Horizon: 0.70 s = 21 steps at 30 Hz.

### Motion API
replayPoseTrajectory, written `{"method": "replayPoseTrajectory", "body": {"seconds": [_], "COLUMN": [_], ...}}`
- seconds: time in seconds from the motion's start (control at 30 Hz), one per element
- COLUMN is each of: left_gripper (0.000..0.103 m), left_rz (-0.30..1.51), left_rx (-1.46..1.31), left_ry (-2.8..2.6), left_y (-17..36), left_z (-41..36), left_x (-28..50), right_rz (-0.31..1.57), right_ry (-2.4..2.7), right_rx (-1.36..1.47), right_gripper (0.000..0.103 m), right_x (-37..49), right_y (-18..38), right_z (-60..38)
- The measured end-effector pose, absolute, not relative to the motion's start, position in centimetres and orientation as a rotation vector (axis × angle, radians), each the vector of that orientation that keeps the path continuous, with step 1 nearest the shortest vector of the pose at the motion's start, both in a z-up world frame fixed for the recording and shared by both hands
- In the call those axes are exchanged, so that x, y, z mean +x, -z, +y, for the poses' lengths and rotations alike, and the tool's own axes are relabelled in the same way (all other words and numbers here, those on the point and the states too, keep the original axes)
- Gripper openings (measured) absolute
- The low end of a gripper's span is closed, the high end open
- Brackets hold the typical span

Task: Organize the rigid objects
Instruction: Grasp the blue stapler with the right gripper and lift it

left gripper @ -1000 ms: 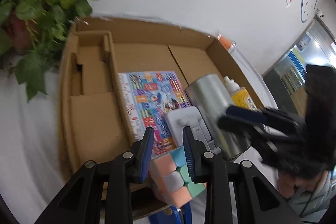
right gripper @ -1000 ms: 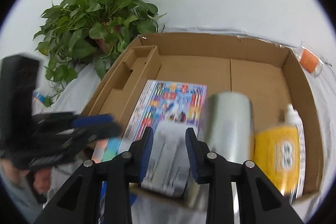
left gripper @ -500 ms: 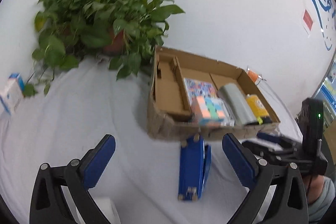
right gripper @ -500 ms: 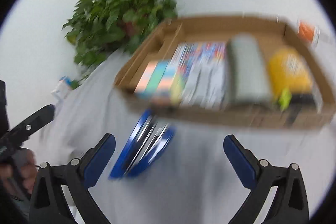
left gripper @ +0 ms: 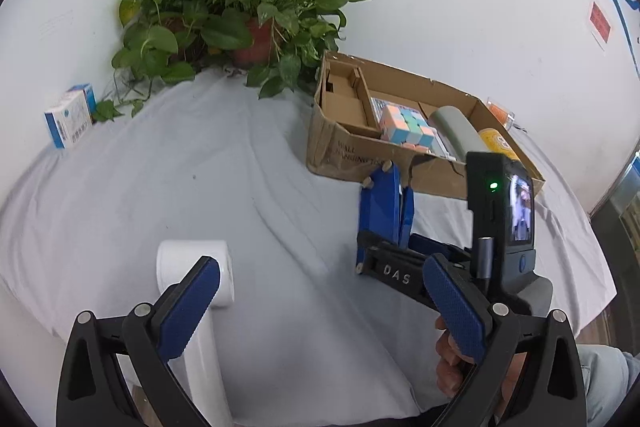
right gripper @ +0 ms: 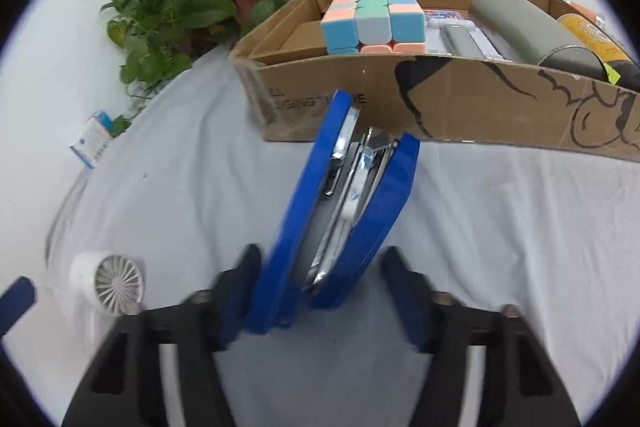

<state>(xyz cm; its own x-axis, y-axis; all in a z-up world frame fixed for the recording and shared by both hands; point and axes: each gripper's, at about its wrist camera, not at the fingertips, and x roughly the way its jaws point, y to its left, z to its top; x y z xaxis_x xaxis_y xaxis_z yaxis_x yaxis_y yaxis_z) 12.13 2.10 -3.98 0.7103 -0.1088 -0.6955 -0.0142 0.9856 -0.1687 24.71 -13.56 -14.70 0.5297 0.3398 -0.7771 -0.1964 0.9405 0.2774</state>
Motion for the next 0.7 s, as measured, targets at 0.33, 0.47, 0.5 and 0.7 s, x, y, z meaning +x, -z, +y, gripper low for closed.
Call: {"method": "replayPoseTrajectory", "body": {"seconds": [0.33,0.47,0.5,0.7], "left_gripper": [0.102,0.102,0.102,0.102], "left_rz": [0.857,0.896,0.903,0.935], "left_rx": [-0.330,-0.352,-0.351,-0.365], "left_ry": [0.316,0.382,0.399,0.471], "left_y": [6.7,7.9,8.1,8.4], "left_z": [-1.5,-4.4,-5.2,-7.6], "left_x": [13.0,14.2,14.6,17.0], "right_rz": [0.945,0.858,0.823,0.711], "right_ry": [-0.322,-0.160,-0.125,-0.234], "right_rx": [0.078,-0.202,-0.289,-0.529], "right_gripper": [0.028,0.028,0.028,0.043], "right_x": [19.4,17.5,17.0,13.0], "right_y": [14.2,13.3,13.1,13.8], "right_z": [-23.9,-25.9,-26.0,-23.1]}}
